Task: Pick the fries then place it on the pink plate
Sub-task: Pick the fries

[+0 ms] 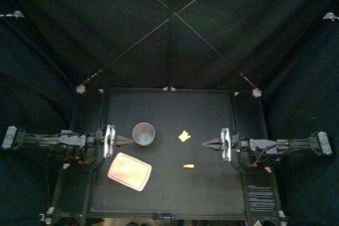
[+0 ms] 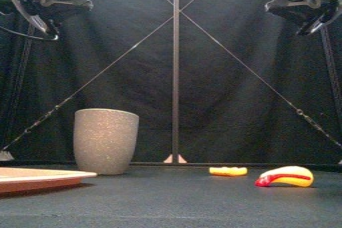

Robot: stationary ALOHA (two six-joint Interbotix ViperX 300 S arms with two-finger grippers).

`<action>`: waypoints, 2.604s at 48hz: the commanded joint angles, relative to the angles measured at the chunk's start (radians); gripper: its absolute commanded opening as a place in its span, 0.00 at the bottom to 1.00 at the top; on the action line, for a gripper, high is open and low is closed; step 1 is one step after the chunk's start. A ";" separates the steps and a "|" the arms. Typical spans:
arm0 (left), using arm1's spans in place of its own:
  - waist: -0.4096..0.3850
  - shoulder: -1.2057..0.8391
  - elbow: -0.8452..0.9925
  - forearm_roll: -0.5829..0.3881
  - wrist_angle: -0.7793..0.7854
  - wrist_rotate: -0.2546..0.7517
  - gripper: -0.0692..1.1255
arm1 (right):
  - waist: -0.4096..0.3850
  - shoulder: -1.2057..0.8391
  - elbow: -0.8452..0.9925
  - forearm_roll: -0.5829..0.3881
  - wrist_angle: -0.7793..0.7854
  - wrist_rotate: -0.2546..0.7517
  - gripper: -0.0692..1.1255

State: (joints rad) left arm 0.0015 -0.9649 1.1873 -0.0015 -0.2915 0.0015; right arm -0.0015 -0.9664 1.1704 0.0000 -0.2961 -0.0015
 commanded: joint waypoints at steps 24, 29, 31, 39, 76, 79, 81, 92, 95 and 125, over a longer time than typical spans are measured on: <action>0.015 0.058 -0.012 0.000 -0.011 0.003 0.06 | -0.244 0.337 -0.112 -0.275 0.195 0.008 0.42; 0.028 0.067 -0.014 0.000 -0.011 0.003 0.06 | -0.236 0.376 -0.141 -0.290 0.210 0.014 0.65; 0.034 0.072 -0.012 -0.002 -0.011 0.002 0.06 | -0.236 0.393 -0.153 -0.291 0.222 0.012 0.72; 0.054 0.098 -0.011 -0.002 -0.005 0.002 0.06 | -0.247 0.505 -0.222 -0.304 0.319 0.011 0.83; 0.052 0.120 0.017 0.000 -0.005 0.002 0.06 | -0.241 1.031 -0.644 -0.348 0.853 -0.077 0.83; 0.052 0.118 0.020 0.000 -0.005 0.002 0.06 | -0.239 1.042 -0.657 -0.333 0.862 -0.072 0.83; 0.052 0.118 0.021 0.002 -0.005 0.002 0.06 | -0.233 1.046 -0.661 -0.313 0.862 -0.069 0.83; 0.054 0.118 0.023 0.002 -0.005 0.003 0.06 | -0.120 1.046 -0.732 -0.183 1.058 -0.041 0.84; 0.054 0.118 0.025 0.003 -0.006 0.003 0.06 | -0.098 1.051 -0.764 -0.140 1.140 -0.029 0.84; 0.072 0.114 0.028 0.002 -0.018 0.003 0.06 | -0.087 1.146 -0.856 -0.299 1.244 -0.123 0.87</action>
State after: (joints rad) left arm 0.0690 -0.8514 1.2272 0.0000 -0.3007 0.0031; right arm -0.0767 0.2224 0.3191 -0.3053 1.0186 -0.1212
